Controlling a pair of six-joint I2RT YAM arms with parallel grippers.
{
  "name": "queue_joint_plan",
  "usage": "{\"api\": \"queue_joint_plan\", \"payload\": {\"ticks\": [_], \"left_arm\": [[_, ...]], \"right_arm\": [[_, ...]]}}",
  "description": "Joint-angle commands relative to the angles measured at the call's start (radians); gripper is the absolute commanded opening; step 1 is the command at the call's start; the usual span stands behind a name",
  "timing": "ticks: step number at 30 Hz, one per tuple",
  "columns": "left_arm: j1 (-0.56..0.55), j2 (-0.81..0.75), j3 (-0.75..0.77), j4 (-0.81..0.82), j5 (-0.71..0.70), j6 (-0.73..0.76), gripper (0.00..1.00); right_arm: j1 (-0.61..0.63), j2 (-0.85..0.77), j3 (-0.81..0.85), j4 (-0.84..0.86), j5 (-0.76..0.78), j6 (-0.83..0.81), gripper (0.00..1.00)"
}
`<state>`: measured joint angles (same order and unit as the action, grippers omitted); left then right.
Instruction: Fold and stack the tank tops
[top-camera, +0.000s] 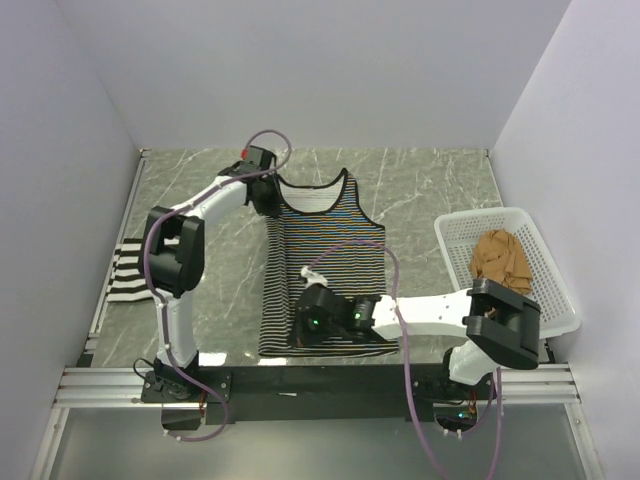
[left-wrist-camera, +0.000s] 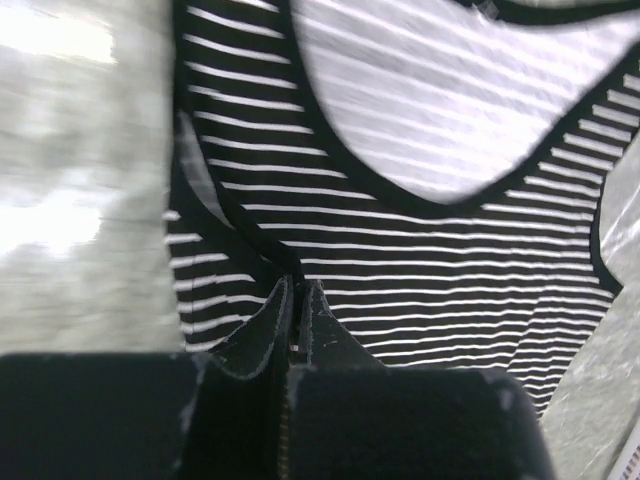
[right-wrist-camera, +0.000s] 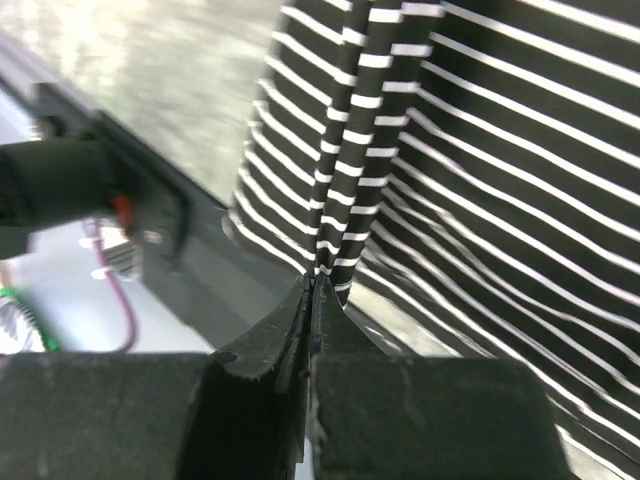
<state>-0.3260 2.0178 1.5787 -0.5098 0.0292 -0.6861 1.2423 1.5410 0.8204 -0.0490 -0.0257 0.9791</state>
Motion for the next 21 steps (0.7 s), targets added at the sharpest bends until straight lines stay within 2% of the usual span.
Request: {"api": "queue_joint_plan", "payload": {"ticks": [1, 6, 21], "left_arm": [[-0.04, 0.038, 0.064, 0.066, -0.023, -0.036, 0.01], [-0.079, 0.073, 0.086, 0.08, -0.026, -0.056, 0.0], [-0.142, 0.099, 0.112, 0.105, -0.026, -0.064, 0.01]], "right_arm": [[0.002, -0.073, -0.095, 0.046, 0.004, 0.062, 0.0], [0.002, -0.12, -0.188, 0.046, 0.023, 0.095, 0.0], [0.003, -0.148, -0.279, 0.08, 0.073, 0.141, 0.0]]}}
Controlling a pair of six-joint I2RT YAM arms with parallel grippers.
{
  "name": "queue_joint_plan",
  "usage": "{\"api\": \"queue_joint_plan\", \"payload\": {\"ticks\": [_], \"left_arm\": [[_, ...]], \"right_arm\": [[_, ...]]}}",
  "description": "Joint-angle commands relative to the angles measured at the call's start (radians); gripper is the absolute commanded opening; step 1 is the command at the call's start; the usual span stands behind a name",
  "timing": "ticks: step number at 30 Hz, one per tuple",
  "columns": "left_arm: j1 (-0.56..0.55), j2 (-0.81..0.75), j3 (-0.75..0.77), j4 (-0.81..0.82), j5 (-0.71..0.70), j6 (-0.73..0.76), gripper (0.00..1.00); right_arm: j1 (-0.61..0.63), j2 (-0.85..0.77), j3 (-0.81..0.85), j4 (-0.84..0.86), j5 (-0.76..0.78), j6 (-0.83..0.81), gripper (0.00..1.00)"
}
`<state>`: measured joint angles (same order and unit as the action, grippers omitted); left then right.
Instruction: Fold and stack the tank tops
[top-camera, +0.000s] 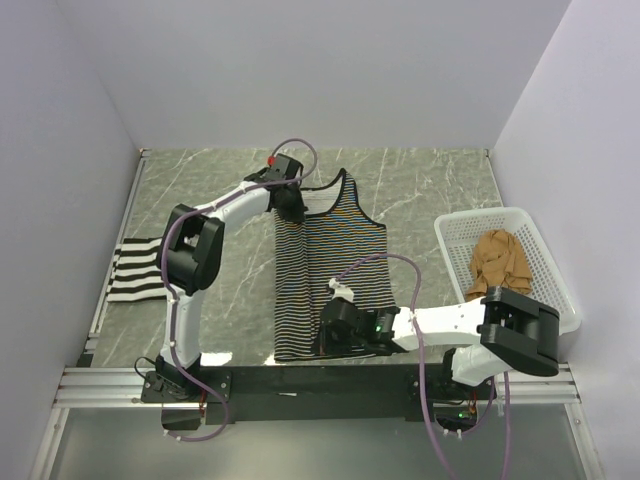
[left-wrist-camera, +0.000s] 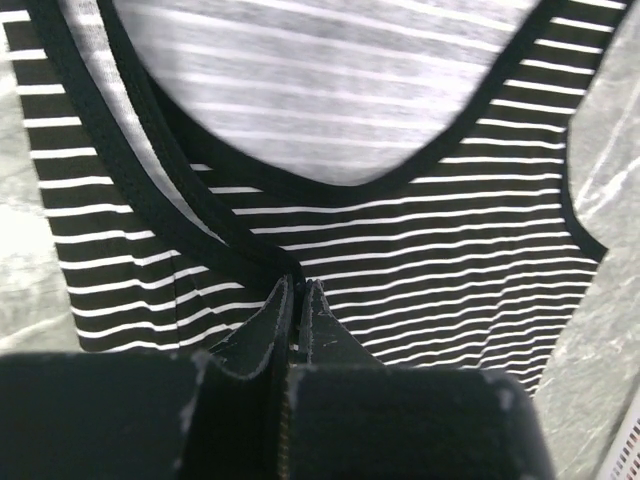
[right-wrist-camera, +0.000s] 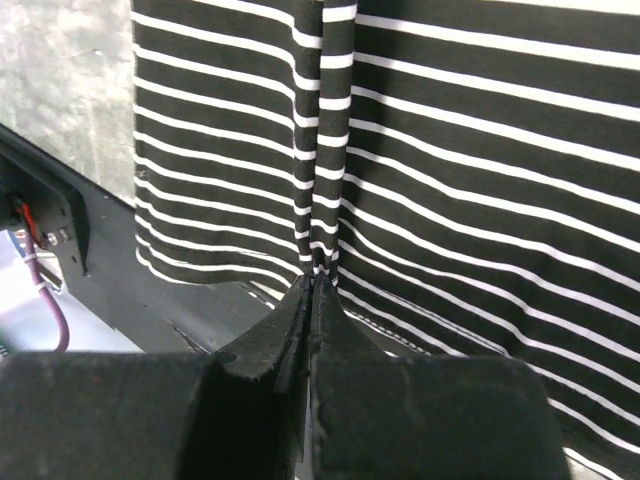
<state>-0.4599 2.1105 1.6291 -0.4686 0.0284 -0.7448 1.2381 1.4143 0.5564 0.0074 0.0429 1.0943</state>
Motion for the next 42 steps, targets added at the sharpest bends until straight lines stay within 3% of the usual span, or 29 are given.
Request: {"api": "queue_joint_plan", "payload": {"ticks": [1, 16, 18, 22, 28, 32, 37, 42], "left_arm": [[-0.01, 0.019, 0.069, 0.059, -0.025, -0.005, 0.01], [-0.026, 0.04, -0.009, 0.14, 0.016, 0.015, 0.02], [-0.031, 0.039, -0.012, 0.153, 0.022, 0.019, 0.06], [-0.04, 0.022, -0.018, 0.185, 0.039, 0.036, 0.16], [-0.042, 0.02, 0.015, 0.176, 0.093, 0.085, 0.35], [-0.039, -0.05, -0.038, 0.197, 0.074, 0.09, 0.46], [0.029, -0.211, -0.152, 0.263, 0.031, 0.009, 0.41], [0.079, -0.204, -0.192, 0.217, 0.011, -0.013, 0.26]], "right_arm": [[0.009, -0.018, -0.015, 0.022, 0.003, 0.026, 0.0], [0.018, -0.054, -0.035, -0.038, 0.054, 0.056, 0.0], [0.023, -0.063, -0.044, -0.046, 0.063, 0.065, 0.04], [0.032, -0.095, -0.053, -0.067, 0.087, 0.078, 0.21], [0.05, -0.129, -0.029, -0.151, 0.132, 0.079, 0.35], [0.072, -0.217, 0.025, -0.289, 0.213, 0.087, 0.37], [0.073, -0.242, 0.163, -0.377, 0.319, 0.0, 0.38], [0.057, -0.046, 0.381, -0.399, 0.318, -0.161, 0.38]]}}
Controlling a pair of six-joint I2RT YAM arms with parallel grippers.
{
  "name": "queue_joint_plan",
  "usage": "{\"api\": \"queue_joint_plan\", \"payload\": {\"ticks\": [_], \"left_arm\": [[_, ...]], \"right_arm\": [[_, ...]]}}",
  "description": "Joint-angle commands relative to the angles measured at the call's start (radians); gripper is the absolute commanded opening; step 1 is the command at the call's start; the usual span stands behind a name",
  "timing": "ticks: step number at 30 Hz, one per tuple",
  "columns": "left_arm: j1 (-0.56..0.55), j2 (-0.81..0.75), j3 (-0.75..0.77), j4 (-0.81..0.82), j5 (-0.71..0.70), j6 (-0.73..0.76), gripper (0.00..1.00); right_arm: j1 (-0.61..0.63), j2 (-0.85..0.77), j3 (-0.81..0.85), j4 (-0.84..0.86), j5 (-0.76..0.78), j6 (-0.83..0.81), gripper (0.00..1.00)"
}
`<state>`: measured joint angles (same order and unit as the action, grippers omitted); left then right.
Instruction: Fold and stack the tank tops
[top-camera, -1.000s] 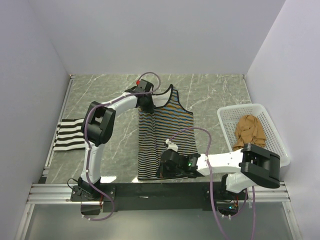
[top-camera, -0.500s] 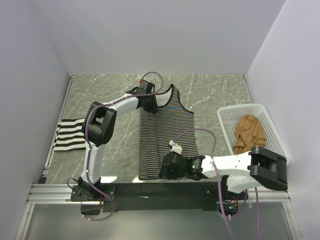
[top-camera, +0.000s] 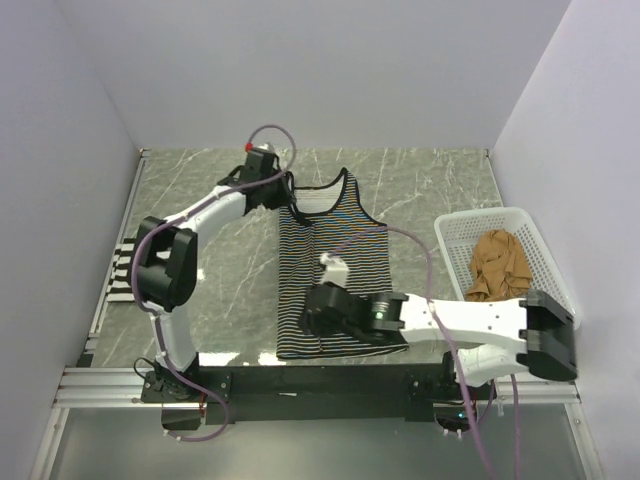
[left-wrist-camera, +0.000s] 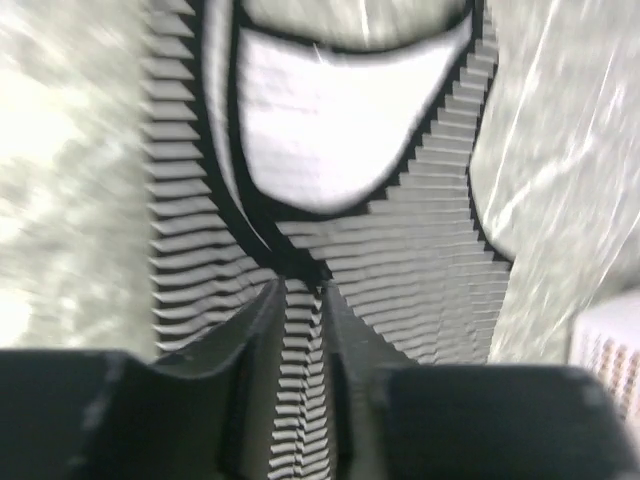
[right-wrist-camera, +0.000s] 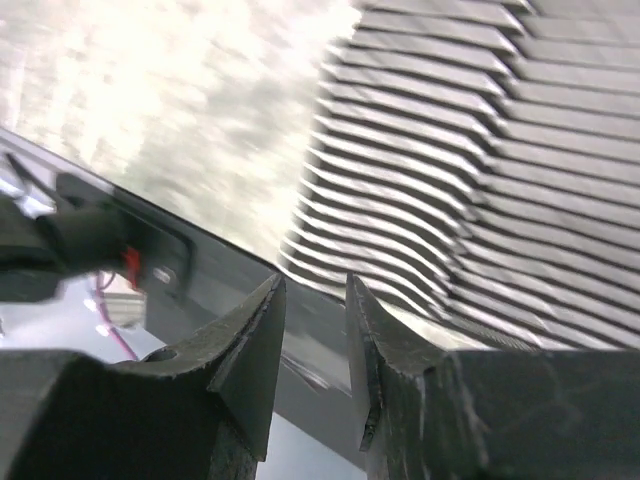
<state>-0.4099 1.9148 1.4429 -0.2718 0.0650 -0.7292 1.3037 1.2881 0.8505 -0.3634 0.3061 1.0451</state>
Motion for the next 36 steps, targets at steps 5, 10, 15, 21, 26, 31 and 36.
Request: {"api": "queue_joint_plan", "payload": {"ticks": [5, 10, 15, 21, 26, 31, 36], "left_arm": [[0.045, 0.052, 0.005, 0.019, 0.002, -0.016, 0.14], [0.048, 0.13, 0.034, 0.036, 0.044, 0.028, 0.13], [0.051, 0.202, 0.069, -0.006, -0.002, 0.048, 0.12], [0.056, 0.268, 0.116, -0.072, -0.062, 0.036, 0.08], [0.077, 0.305, 0.175, -0.113, -0.108, 0.045, 0.07], [0.118, 0.366, 0.282, -0.136, -0.079, 0.077, 0.07], [0.135, 0.36, 0.384, -0.119, -0.005, 0.125, 0.16]], "right_arm": [[-0.029, 0.276, 0.203, -0.042, 0.054, -0.198, 0.38], [-0.03, 0.384, 0.173, -0.014, 0.039, -0.226, 0.37], [-0.001, 0.409, 0.088, -0.017, 0.03, -0.162, 0.34], [0.057, 0.453, 0.062, 0.021, -0.021, -0.134, 0.29], [0.083, 0.522, 0.136, 0.093, -0.122, -0.163, 0.28], [0.049, 0.62, 0.336, 0.098, -0.168, -0.226, 0.28], [-0.036, 0.672, 0.43, 0.116, -0.177, -0.252, 0.28]]}}
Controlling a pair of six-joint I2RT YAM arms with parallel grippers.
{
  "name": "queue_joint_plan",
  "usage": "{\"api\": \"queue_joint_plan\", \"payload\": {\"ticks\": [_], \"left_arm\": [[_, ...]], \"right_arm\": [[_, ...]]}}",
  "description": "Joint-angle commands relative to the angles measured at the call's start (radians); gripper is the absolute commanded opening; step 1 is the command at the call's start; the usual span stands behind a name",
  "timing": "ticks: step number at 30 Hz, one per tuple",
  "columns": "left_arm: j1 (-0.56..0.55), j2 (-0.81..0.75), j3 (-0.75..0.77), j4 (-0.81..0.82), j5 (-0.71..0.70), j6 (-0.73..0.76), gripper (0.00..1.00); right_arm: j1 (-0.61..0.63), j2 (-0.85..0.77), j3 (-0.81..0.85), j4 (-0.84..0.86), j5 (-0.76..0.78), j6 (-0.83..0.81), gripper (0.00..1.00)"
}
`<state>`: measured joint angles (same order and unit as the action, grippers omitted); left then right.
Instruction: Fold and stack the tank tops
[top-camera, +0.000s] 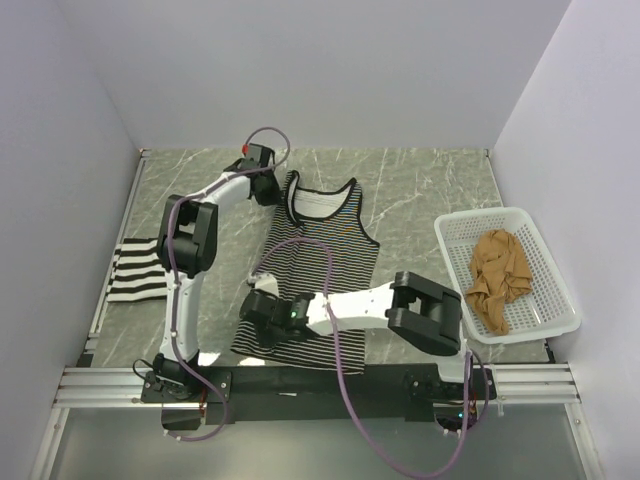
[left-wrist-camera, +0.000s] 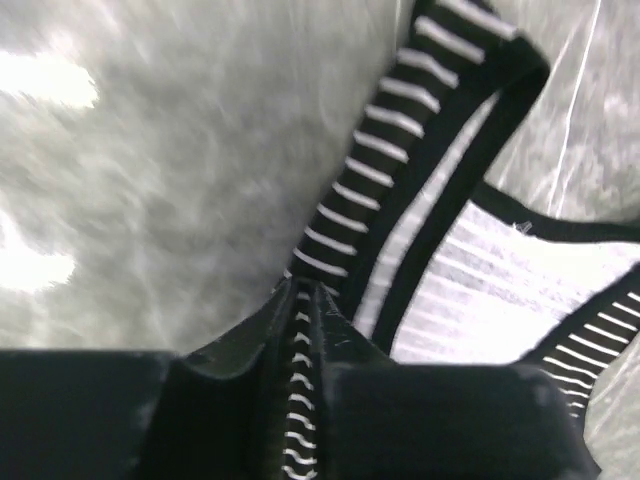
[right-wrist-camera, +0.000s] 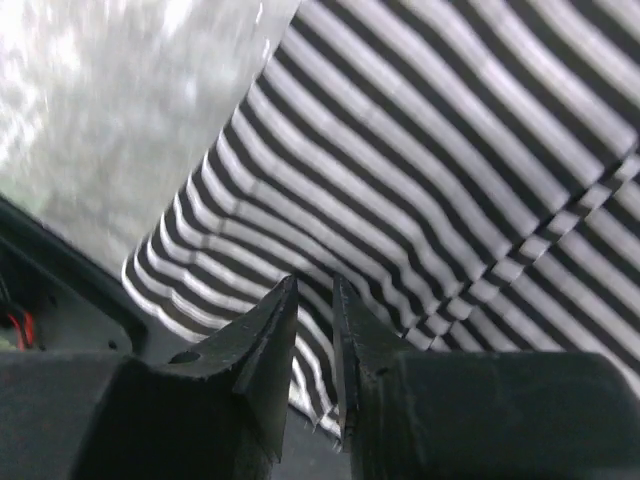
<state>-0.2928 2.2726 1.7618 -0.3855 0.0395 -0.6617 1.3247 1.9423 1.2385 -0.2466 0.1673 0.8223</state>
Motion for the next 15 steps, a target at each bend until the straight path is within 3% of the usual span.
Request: {"api": "queue_joint_plan", "payload": {"ticks": [1, 4, 7, 8, 12, 15], "left_arm": [[0.02, -0.005, 0.092, 0.008, 0.034, 0.059, 0.21], [0.024, -0.056, 0.142, 0.04, 0.097, 0.062, 0.3], [0.026, -0.126, 0.169, 0.068, 0.146, 0.05, 0.48], [0.026, -0.169, 0.169, 0.085, 0.152, 0.044, 0.5], [0.024, -0.298, 0.067, 0.131, 0.186, -0.015, 0.54], [0.004, -0.417, -0.118, 0.171, 0.181, -0.08, 0.46]], "right_arm": [[-0.068, 0.008, 0.044, 0.004, -0.038, -0.037, 0.29], [-0.09, -0.057, 0.042, 0.02, -0.023, -0.057, 0.36], [-0.108, -0.15, 0.05, -0.006, 0.004, -0.086, 0.41], [-0.116, -0.178, 0.049, -0.043, 0.023, -0.087, 0.41], [-0.224, -0.407, -0.086, -0.095, 0.072, -0.083, 0.45], [-0.399, -0.514, -0.192, -0.105, 0.04, -0.097, 0.46]]}}
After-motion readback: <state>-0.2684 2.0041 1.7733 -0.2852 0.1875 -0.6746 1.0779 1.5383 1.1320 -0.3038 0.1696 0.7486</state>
